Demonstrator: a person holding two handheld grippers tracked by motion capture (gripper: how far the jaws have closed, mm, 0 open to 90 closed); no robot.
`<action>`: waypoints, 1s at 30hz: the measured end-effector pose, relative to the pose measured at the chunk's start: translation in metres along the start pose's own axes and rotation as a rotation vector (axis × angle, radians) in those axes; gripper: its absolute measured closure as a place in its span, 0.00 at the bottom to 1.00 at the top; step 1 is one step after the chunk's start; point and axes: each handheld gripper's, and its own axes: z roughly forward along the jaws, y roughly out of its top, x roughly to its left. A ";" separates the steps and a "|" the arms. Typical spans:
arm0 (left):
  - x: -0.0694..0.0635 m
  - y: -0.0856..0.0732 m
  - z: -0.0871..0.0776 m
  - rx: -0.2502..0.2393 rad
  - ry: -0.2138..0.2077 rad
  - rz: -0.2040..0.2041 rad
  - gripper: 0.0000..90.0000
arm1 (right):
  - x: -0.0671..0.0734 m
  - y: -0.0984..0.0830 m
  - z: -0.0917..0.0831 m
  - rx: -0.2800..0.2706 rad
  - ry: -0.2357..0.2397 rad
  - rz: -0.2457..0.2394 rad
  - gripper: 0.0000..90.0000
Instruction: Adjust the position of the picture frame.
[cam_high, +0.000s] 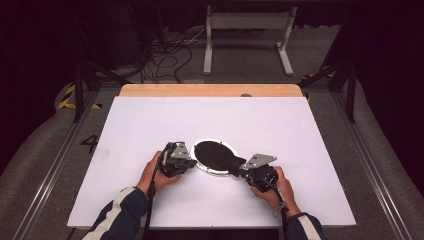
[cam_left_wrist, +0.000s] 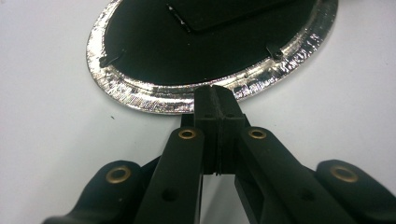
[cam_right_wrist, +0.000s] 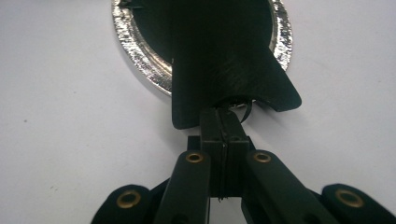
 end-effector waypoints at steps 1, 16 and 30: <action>0.001 0.000 0.001 -0.004 0.002 -0.006 1.00 | 0.001 0.000 0.000 -0.001 0.003 -0.005 1.00; 0.010 0.004 0.006 -0.017 0.036 -0.023 1.00 | 0.013 0.000 -0.001 -0.006 0.056 -0.018 1.00; 0.007 0.004 0.006 -0.011 0.063 -0.022 0.99 | 0.014 0.004 -0.003 0.021 0.069 -0.047 0.96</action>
